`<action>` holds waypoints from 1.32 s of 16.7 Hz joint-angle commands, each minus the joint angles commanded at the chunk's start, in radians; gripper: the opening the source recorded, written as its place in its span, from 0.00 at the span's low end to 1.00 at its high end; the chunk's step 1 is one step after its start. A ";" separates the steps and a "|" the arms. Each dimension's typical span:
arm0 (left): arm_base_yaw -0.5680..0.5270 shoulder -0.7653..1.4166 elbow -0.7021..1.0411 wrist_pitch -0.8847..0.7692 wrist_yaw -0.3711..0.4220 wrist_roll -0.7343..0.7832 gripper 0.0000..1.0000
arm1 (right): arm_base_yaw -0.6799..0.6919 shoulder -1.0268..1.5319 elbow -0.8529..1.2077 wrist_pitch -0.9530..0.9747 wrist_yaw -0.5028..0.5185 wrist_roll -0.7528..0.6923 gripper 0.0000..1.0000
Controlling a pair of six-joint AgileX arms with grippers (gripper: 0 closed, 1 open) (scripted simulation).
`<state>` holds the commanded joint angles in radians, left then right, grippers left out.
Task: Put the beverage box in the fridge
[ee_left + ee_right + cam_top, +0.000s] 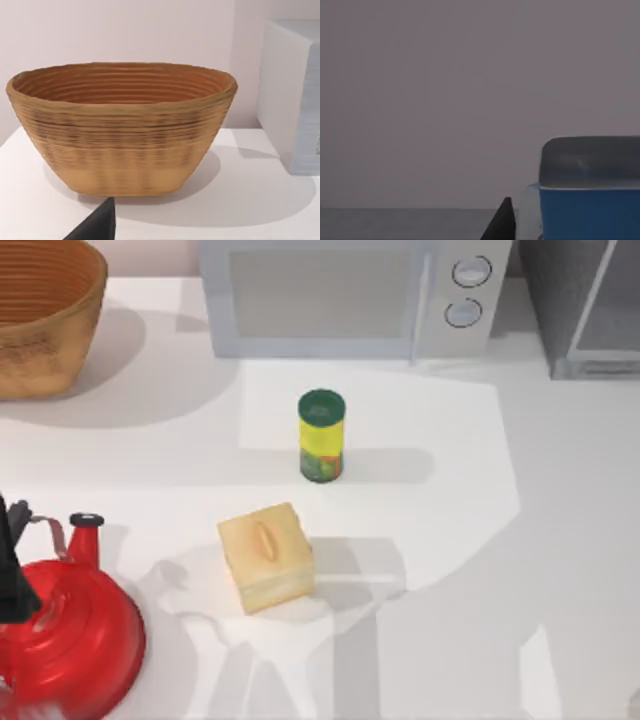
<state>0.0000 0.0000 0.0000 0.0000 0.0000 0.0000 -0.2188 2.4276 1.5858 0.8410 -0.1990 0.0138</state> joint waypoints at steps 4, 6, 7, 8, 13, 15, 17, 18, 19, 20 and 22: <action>0.000 0.000 0.000 0.000 0.000 0.000 1.00 | 0.002 0.009 0.020 -0.016 0.003 0.000 0.00; 0.000 0.000 0.000 0.000 0.000 0.000 1.00 | 0.002 0.009 0.020 -0.016 0.003 0.000 0.08; 0.000 0.000 0.000 0.000 0.000 0.000 1.00 | 0.002 0.009 0.020 -0.016 0.003 0.000 0.15; 0.000 0.000 0.000 0.000 0.000 0.000 1.00 | 0.002 0.009 0.020 -0.016 0.003 0.000 0.23; 0.000 0.000 0.000 0.000 0.000 0.000 1.00 | 0.002 0.009 0.020 -0.016 0.003 0.000 0.60; 0.000 0.000 0.000 0.000 0.000 0.000 1.00 | 0.002 0.009 0.020 -0.016 0.003 0.000 0.75; 0.000 0.000 0.000 0.000 0.000 0.000 1.00 | 0.002 0.009 0.020 -0.016 0.003 0.000 0.90; 0.000 0.000 0.000 0.000 0.000 0.000 1.00 | 0.002 0.009 0.020 -0.016 0.003 0.000 0.98; 0.000 0.000 0.000 0.000 0.000 0.000 1.00 | 0.002 0.009 0.020 -0.016 0.003 0.000 1.00; 0.000 0.000 0.000 0.000 0.000 0.000 1.00 | 0.002 0.009 0.020 -0.016 0.003 0.000 1.00; 0.000 0.000 0.000 0.000 0.000 0.000 1.00 | 0.002 0.009 0.020 -0.016 0.003 0.000 1.00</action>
<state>0.0000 0.0000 0.0000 0.0000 0.0000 0.0000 -0.2171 2.4370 1.6062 0.8247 -0.1956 0.0138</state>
